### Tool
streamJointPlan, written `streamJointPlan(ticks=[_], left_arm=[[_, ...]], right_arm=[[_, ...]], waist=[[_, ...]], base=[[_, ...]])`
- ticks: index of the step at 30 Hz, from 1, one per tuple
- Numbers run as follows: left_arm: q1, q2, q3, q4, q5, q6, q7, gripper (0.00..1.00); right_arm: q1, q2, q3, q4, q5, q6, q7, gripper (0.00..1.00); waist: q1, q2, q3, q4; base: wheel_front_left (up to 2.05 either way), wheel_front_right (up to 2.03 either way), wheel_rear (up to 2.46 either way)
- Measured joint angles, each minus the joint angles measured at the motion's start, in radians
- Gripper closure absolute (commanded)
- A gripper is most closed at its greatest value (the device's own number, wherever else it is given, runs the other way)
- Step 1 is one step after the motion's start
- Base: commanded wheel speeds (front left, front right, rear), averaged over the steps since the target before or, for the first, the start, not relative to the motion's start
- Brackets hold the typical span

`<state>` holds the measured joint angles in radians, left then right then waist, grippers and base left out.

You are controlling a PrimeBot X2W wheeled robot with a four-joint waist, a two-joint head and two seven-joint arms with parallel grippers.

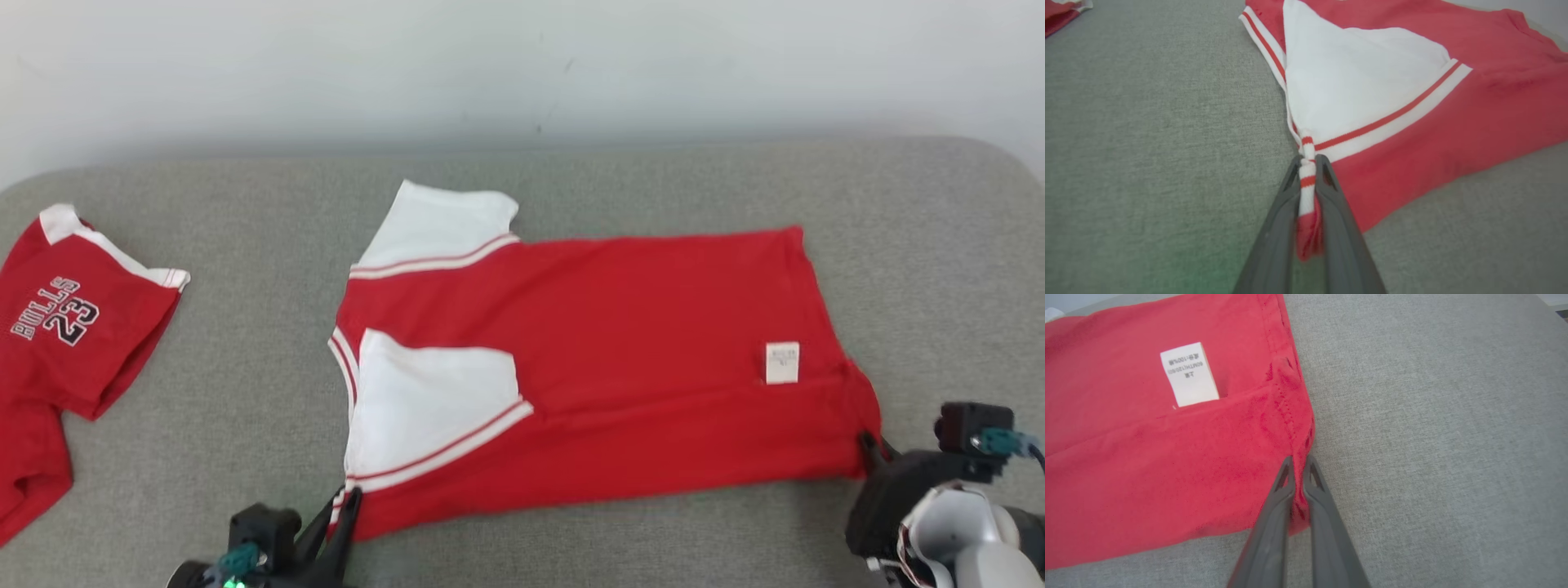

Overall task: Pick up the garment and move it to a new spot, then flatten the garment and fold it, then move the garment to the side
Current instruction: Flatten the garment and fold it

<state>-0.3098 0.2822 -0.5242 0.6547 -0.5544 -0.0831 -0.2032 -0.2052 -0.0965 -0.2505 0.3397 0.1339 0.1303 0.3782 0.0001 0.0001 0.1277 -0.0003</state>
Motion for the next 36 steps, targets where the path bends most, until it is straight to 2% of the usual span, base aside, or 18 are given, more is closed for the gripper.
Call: streamJointPlan(ticks=[8,15,19,20,21,29,33,36], left_arm=[[0.116,0.060,-0.010,-0.126,0.002,0.043,0.036,1.00],[0.178,0.087,-0.012,-0.210,0.003,0.093,0.068,1.00],[0.196,0.096,-0.009,-0.233,-0.002,0.105,0.085,1.00],[0.202,0.097,-0.010,-0.240,-0.007,0.105,0.093,0.60],[0.208,0.098,-0.010,-0.247,-0.009,0.107,0.095,0.00],[0.202,0.156,0.015,-0.324,0.009,0.153,0.095,0.00],[0.106,0.181,0.020,-0.374,0.024,0.143,0.133,0.00],[-0.021,0.175,0.021,-0.375,0.027,0.125,0.183,0.00]], right_arm=[[0.157,0.007,0.017,-0.170,0.073,0.000,0.084,1.00],[0.251,0.027,0.002,-0.217,0.096,0.000,0.106,1.00],[0.268,0.033,0.002,-0.218,0.097,0.000,0.107,1.00],[0.270,0.035,0.002,-0.218,0.096,0.000,0.107,0.26],[0.270,0.035,0.003,-0.217,0.096,0.000,0.113,0.00],[0.264,0.030,-0.004,-0.261,0.081,0.000,0.113,0.00],[0.212,0.001,0.001,-0.320,0.059,0.000,0.121,0.00],[0.143,-0.020,0.034,-0.354,0.050,0.000,0.141,0.00]], waist=[[-0.0001,0.0000,-0.042,-0.017],[0.0000,-0.0001,-0.050,-0.010],[0.0000,0.0000,-0.049,-0.011],[-0.0001,0.0000,-0.049,-0.012],[-0.0001,0.0000,-0.049,-0.013],[-0.0001,0.0000,-0.034,-0.021],[-0.0001,0.0000,-0.011,-0.026],[0.0000,0.0000,0.018,-0.032]], base=[[0.00,0.00,0.00],[0.00,0.00,0.00],[0.00,0.00,0.00],[0.00,0.00,0.00],[0.00,0.00,0.00],[0.00,0.00,0.00],[0.00,0.00,0.00],[0.00,0.00,0.00]])
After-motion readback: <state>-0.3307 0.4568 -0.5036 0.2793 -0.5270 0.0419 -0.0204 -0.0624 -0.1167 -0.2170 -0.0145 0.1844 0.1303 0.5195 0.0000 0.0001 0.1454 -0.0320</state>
